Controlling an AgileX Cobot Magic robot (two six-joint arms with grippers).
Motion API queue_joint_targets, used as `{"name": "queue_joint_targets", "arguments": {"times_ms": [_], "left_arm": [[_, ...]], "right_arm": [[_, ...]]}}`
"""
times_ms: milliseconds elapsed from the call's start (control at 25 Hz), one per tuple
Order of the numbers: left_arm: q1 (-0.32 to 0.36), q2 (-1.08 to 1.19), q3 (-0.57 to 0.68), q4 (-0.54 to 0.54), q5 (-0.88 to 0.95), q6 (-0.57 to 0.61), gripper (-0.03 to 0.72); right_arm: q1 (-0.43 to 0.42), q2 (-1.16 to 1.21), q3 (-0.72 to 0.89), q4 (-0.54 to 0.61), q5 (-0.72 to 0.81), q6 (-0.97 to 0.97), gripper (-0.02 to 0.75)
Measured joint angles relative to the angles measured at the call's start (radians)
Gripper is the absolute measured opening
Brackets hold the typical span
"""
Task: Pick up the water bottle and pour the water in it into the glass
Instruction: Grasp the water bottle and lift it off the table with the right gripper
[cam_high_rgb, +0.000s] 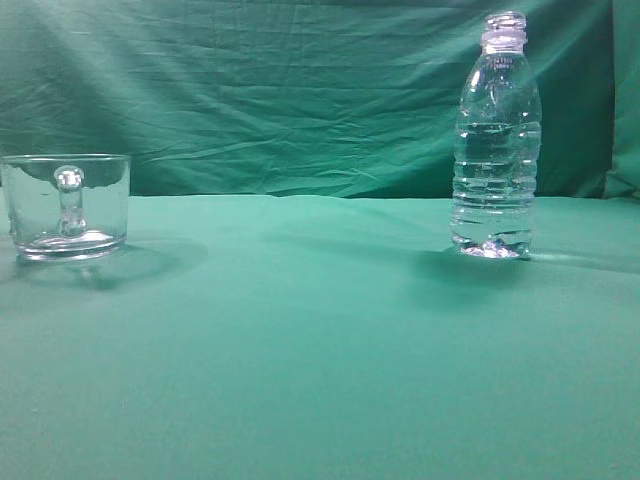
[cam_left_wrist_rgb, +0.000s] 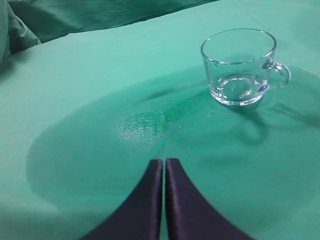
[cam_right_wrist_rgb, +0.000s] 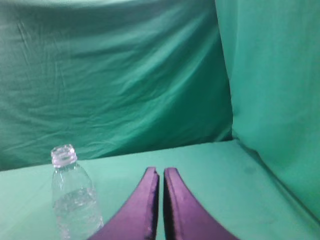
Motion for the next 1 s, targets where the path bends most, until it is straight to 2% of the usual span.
{"name": "queue_joint_targets", "arguments": {"times_ms": [160, 320, 560, 760, 840, 1000], "left_arm": [[0.000, 0.000, 0.000, 0.000, 0.000, 0.000, 0.000], [0.000, 0.000, 0.000, 0.000, 0.000, 0.000, 0.000], [0.000, 0.000, 0.000, 0.000, 0.000, 0.000, 0.000], [0.000, 0.000, 0.000, 0.000, 0.000, 0.000, 0.000], [0.000, 0.000, 0.000, 0.000, 0.000, 0.000, 0.000], [0.000, 0.000, 0.000, 0.000, 0.000, 0.000, 0.000]], "right_arm": [[0.000, 0.000, -0.086, -0.075, -0.001, 0.002, 0.000], [0.000, 0.096, -0.146, -0.097, -0.022, 0.007, 0.000], [0.000, 0.264, -0.150, -0.096, -0.053, 0.151, 0.000], [0.005, 0.354, -0.150, -0.102, -0.089, 0.191, 0.000], [0.043, 0.404, -0.150, -0.123, -0.091, 0.197, 0.000], [0.165, 0.517, -0.151, -0.277, -0.138, 0.210, 0.000]]}}
